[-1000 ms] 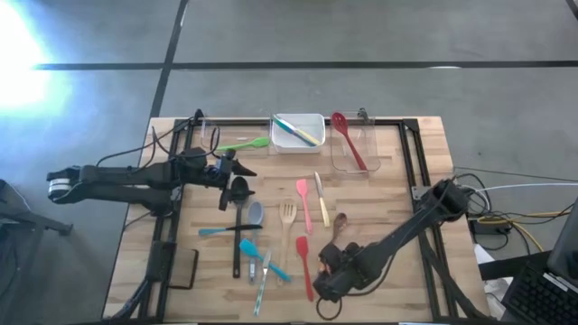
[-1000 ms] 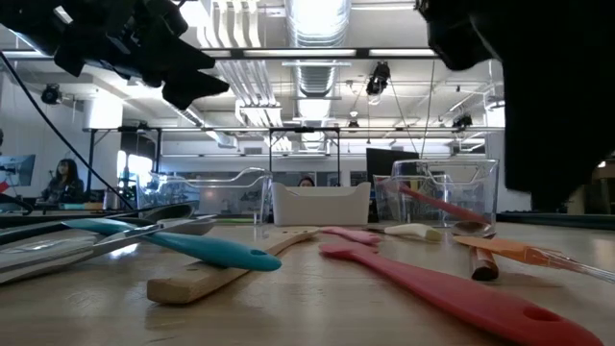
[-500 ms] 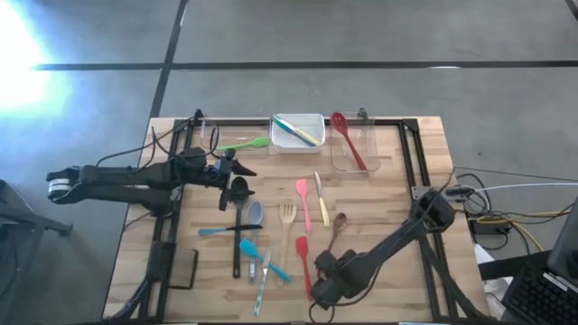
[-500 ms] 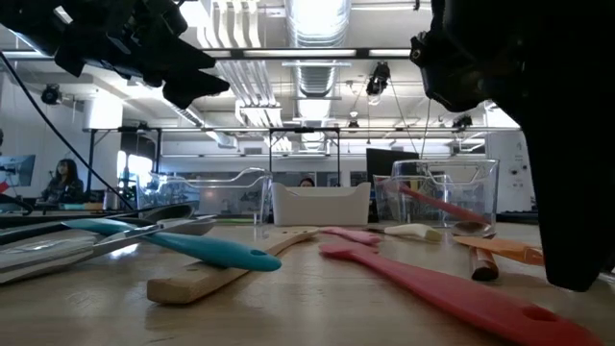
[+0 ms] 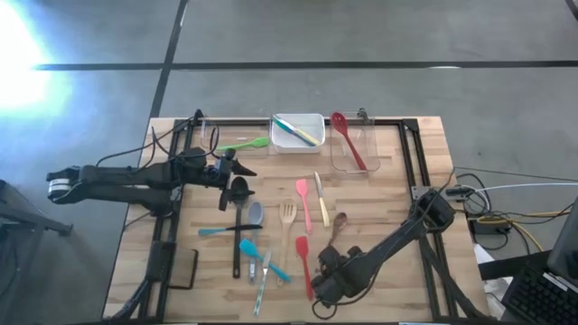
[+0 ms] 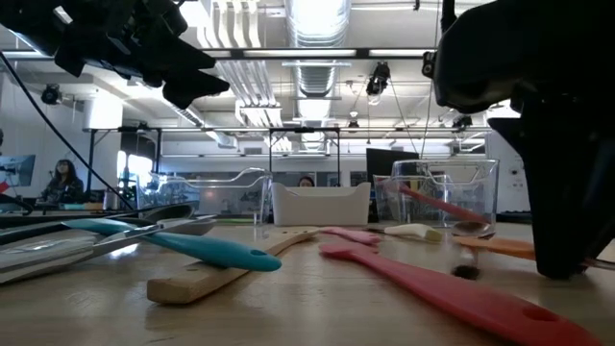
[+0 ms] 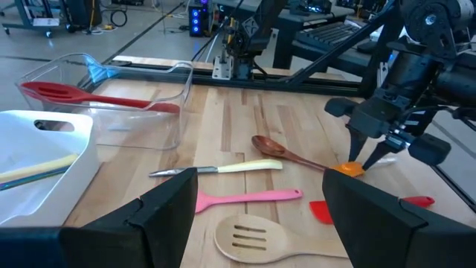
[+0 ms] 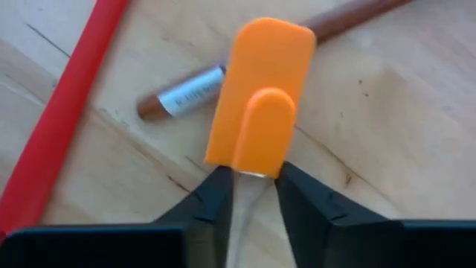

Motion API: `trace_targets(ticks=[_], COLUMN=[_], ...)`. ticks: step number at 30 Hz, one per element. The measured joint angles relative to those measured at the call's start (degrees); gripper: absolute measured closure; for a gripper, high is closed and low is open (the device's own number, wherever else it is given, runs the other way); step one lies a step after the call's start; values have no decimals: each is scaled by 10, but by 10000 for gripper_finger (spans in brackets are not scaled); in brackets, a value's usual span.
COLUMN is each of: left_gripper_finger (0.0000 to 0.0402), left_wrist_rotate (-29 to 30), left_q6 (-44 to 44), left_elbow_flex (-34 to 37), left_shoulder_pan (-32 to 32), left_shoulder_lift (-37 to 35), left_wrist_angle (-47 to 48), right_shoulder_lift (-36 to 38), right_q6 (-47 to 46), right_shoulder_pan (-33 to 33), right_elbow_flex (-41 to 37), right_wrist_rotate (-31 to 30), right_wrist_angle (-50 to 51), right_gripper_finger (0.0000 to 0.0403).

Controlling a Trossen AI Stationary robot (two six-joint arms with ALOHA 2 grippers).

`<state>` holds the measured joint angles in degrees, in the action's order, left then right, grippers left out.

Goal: Pick & Place Kitchen Items
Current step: Put the orange spatula into the left transparent bin

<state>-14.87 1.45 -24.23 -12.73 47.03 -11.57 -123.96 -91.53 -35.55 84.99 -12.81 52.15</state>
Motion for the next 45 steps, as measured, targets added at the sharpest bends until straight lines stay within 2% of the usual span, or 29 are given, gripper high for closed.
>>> trace_targets(ticks=[3,5,13,15,21,24,29,31,36,39,45], left_gripper_finger=[111,111,111,111,111,111,111,111,111,111,111], left_wrist_rotate=[0,0,0,0,0,0,0,0,0,-1,-15], left_q6=[0,0,0,0,0,0,0,0,12,27,37], left_elbow_flex=[0,0,0,0,0,0,0,0,0,1,1], left_shoulder_pan=[0,0,0,0,0,0,0,0,0,1,1], left_shoulder_lift=[0,0,0,0,0,0,0,0,0,2,2], left_wrist_angle=[0,0,0,0,0,0,-5,-6,-22,-41,-49], right_shoulder_lift=[0,1,32,44,107,143,205,222,245,246,247], right_q6=[8,8,0,-7,-49,-79,-95,-59,88,166,248], right_shoulder_pan=[0,0,2,2,-9,-20,-38,-39,-22,-8,28], right_elbow_flex=[-1,-2,-5,-9,-7,-7,-13,-19,-21,-21,-21], right_wrist_rotate=[7,10,39,47,34,-29,-249,-329,-454,-505,-514], right_wrist_angle=[6,9,74,120,186,204,182,149,60,13,-40], right_gripper_finger=[369,387,393,393,394,394,394,394,394,394,394])
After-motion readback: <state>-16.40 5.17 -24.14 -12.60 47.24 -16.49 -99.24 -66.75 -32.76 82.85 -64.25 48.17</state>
